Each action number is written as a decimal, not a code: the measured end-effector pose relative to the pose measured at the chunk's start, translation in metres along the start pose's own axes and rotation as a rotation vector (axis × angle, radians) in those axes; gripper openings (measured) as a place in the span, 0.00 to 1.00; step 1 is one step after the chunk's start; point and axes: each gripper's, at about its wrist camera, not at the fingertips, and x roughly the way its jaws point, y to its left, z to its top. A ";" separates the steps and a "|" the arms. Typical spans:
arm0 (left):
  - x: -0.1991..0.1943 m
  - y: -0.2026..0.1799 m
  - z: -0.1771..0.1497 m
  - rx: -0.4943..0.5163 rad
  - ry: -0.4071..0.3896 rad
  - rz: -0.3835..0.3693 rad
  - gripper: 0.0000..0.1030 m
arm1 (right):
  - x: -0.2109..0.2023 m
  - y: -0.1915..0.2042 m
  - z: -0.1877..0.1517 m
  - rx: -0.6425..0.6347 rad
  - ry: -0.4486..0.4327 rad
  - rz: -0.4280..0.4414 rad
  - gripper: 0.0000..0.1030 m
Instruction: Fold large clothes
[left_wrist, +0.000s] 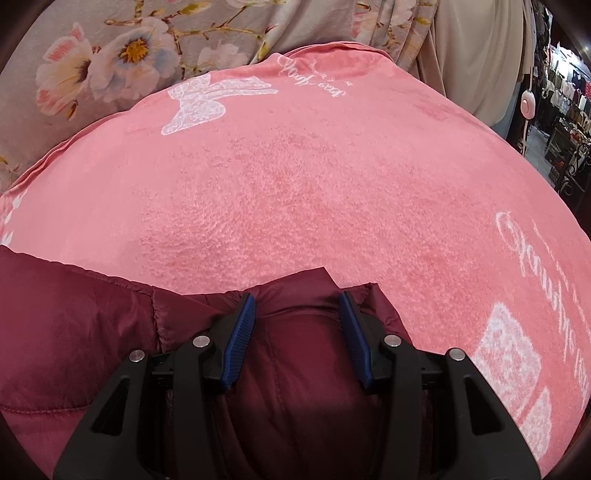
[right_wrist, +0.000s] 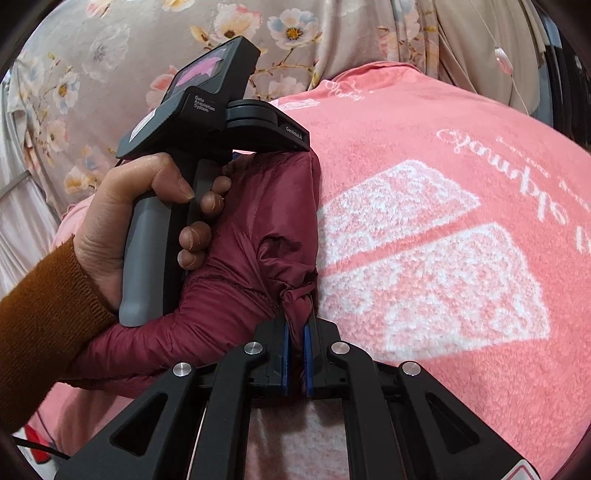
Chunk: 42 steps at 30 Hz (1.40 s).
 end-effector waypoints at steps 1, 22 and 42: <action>-0.001 0.001 0.001 -0.002 -0.003 -0.002 0.45 | 0.000 0.001 0.000 -0.009 -0.007 -0.003 0.06; -0.218 0.143 -0.133 -0.450 -0.207 0.017 0.73 | -0.018 0.041 0.104 -0.100 -0.110 0.055 0.05; -0.142 0.156 -0.176 -0.575 -0.103 -0.065 0.80 | 0.093 0.012 0.097 0.017 0.047 -0.039 0.00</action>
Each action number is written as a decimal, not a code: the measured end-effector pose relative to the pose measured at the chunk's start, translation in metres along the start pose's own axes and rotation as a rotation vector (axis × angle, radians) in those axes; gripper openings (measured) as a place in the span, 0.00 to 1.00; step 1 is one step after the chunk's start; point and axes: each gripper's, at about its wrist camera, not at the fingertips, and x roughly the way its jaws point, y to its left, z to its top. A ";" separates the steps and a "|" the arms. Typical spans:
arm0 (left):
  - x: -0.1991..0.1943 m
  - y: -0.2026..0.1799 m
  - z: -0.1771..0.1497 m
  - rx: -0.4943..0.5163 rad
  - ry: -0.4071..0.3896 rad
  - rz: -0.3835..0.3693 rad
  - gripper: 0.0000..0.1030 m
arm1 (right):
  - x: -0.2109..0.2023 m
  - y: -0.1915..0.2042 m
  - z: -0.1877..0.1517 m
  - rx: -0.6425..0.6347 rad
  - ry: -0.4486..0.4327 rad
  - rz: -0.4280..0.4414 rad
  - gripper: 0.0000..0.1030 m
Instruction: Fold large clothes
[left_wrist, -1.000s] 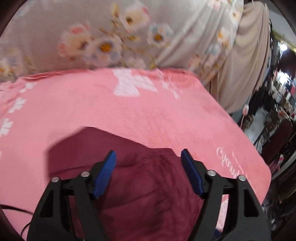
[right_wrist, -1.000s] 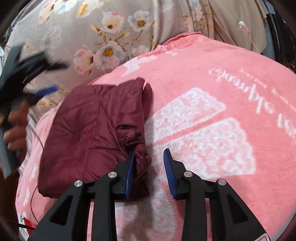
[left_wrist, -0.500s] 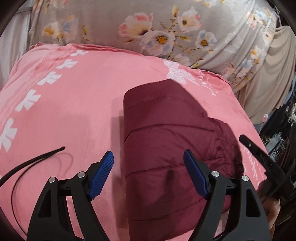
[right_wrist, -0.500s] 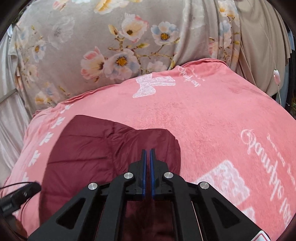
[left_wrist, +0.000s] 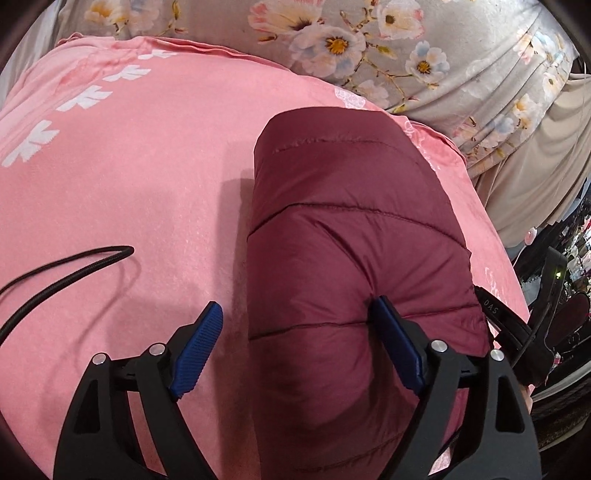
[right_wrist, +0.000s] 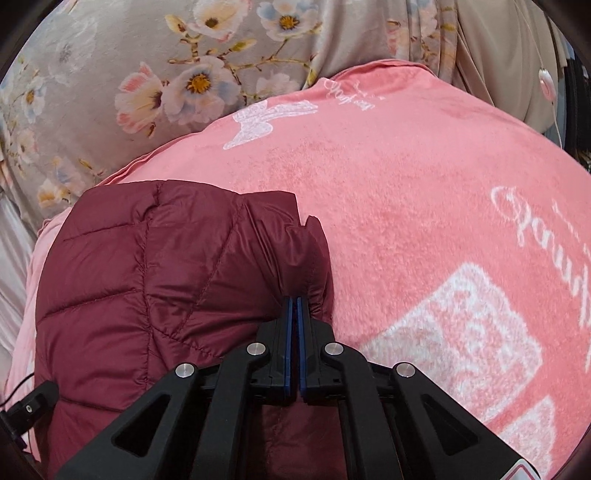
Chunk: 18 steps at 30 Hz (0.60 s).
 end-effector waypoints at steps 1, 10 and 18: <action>0.002 0.001 -0.001 -0.005 0.006 -0.006 0.81 | 0.002 -0.001 0.000 0.005 0.005 0.005 0.00; 0.009 0.024 0.005 -0.089 0.095 -0.104 0.86 | -0.049 -0.019 -0.009 0.119 -0.008 0.142 0.49; 0.000 0.033 0.003 -0.156 0.189 -0.275 0.91 | -0.064 -0.048 -0.064 0.206 0.183 0.271 0.66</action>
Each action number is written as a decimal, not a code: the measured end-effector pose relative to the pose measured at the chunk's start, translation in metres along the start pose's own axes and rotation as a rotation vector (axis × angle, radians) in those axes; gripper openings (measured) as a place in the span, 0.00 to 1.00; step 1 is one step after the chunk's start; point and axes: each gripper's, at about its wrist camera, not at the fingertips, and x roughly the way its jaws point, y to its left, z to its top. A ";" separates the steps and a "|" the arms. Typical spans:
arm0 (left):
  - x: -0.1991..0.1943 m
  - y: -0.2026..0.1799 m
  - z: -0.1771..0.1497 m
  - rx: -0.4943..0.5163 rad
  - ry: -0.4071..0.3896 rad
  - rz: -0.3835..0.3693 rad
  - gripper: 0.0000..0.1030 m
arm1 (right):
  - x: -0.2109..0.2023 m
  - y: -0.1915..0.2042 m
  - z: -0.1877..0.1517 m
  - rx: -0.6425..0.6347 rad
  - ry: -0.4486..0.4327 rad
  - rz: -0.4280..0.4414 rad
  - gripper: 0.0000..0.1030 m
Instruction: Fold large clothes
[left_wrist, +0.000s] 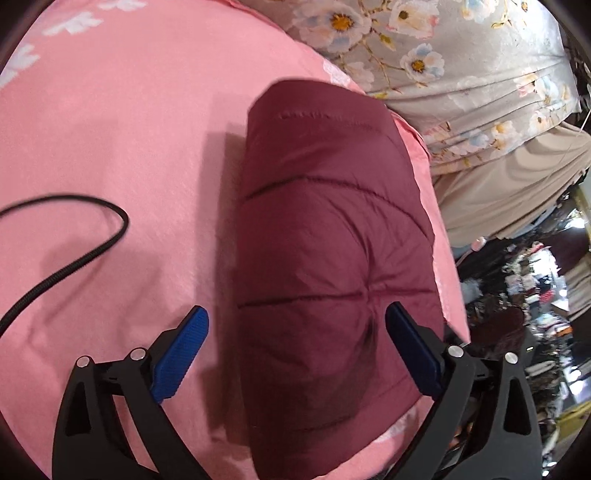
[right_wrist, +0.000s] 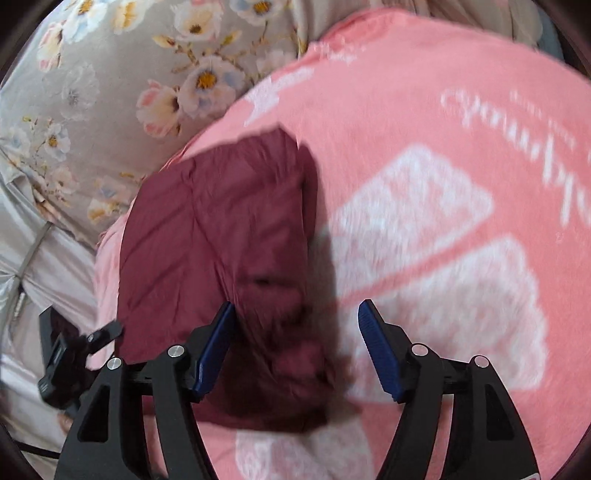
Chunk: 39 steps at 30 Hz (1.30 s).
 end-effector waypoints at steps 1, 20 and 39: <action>0.003 0.000 -0.001 -0.004 0.012 -0.005 0.91 | 0.004 -0.001 -0.004 0.009 0.016 0.023 0.66; -0.008 -0.072 -0.011 0.202 -0.039 0.070 0.47 | 0.014 0.064 -0.003 -0.152 -0.004 0.135 0.18; -0.159 -0.221 -0.050 0.449 -0.357 -0.102 0.39 | -0.204 0.138 0.007 -0.430 -0.517 0.174 0.17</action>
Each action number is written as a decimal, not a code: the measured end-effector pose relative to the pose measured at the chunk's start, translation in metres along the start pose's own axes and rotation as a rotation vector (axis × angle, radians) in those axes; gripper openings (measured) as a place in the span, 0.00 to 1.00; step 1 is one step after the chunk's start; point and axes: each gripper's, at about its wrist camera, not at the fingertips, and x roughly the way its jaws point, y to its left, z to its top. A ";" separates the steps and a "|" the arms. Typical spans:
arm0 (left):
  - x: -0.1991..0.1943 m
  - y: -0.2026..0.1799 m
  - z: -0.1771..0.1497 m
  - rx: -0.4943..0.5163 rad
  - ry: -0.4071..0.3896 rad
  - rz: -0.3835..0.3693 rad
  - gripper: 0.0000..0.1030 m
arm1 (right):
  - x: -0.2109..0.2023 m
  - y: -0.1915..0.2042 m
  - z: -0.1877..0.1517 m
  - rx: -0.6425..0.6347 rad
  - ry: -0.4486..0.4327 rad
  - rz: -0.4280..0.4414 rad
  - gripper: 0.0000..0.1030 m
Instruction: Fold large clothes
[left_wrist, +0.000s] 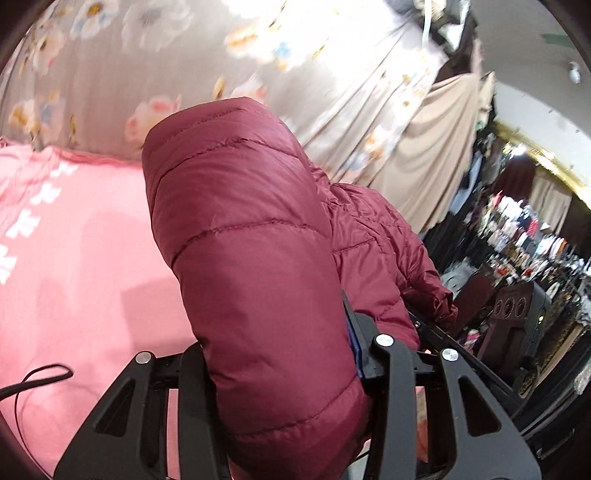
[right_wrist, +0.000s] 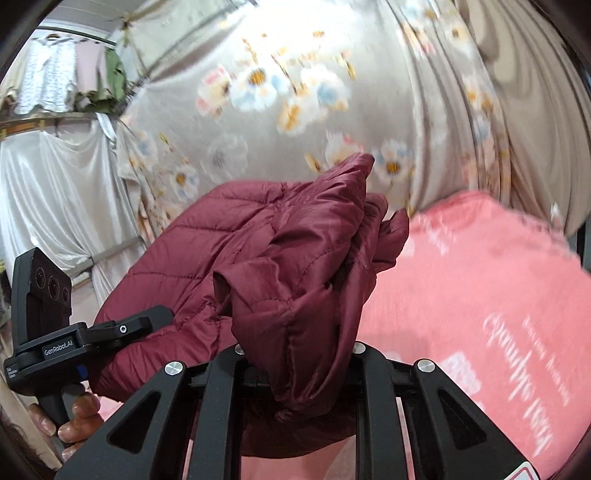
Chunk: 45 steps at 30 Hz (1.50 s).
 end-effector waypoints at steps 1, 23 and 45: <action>-0.009 -0.007 0.001 0.003 -0.021 -0.013 0.39 | -0.016 0.005 0.010 -0.028 -0.046 0.006 0.17; -0.206 -0.076 0.075 0.437 -0.535 0.078 0.39 | -0.065 0.157 0.107 -0.286 -0.464 0.286 0.17; -0.005 0.279 0.076 0.148 -0.173 0.152 0.40 | 0.291 0.142 -0.049 -0.110 0.016 0.090 0.17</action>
